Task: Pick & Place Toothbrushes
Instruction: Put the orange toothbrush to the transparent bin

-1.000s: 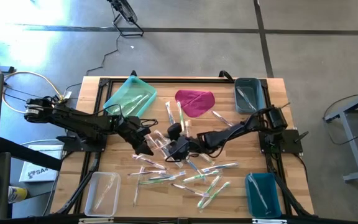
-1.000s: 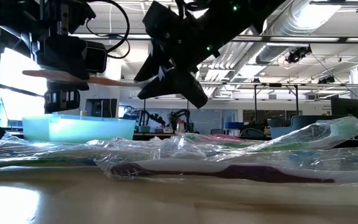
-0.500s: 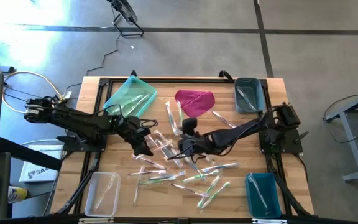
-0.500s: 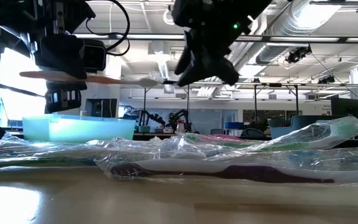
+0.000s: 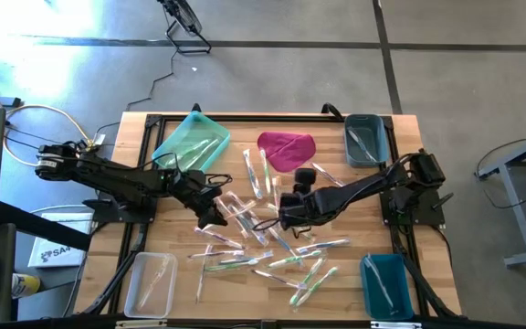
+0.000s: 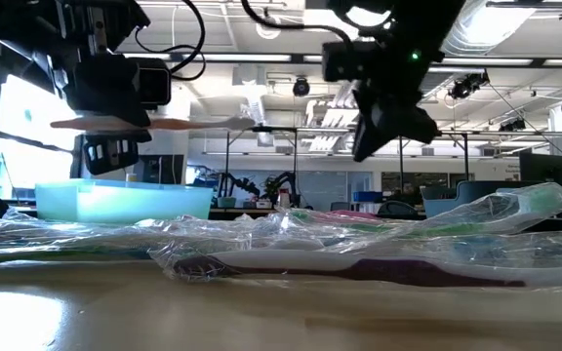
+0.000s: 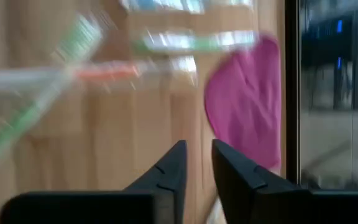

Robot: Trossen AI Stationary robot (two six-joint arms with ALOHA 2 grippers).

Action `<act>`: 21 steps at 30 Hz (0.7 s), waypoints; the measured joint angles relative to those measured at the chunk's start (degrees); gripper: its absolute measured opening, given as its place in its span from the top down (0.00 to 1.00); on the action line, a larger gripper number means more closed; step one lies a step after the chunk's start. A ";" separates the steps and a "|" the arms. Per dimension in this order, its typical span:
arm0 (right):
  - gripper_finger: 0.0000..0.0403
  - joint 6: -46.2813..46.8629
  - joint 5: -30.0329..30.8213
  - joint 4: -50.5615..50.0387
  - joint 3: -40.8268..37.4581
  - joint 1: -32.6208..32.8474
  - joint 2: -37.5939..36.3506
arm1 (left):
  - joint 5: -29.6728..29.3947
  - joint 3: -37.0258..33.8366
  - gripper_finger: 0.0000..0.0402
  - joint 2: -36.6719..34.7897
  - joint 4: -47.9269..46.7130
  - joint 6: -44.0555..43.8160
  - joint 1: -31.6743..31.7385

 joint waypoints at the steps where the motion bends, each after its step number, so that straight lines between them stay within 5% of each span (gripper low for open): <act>1: 0.89 1.75 -0.07 -1.60 0.00 -0.10 0.00 | -0.11 0.00 0.88 0.00 -0.12 0.12 0.01; 4: 0.98 3.30 0.14 -2.41 -0.84 -0.11 -0.01 | -0.08 0.00 0.89 0.00 -0.17 1.52 0.00; 11: 0.99 4.40 -1.59 6.21 -7.51 -0.11 -5.01 | -0.06 0.00 0.89 0.00 -0.36 1.68 -0.02; 21: 1.00 -4.69 -23.65 51.68 -34.10 -2.65 -27.84 | -0.04 -0.01 0.89 0.00 -0.26 1.92 -0.02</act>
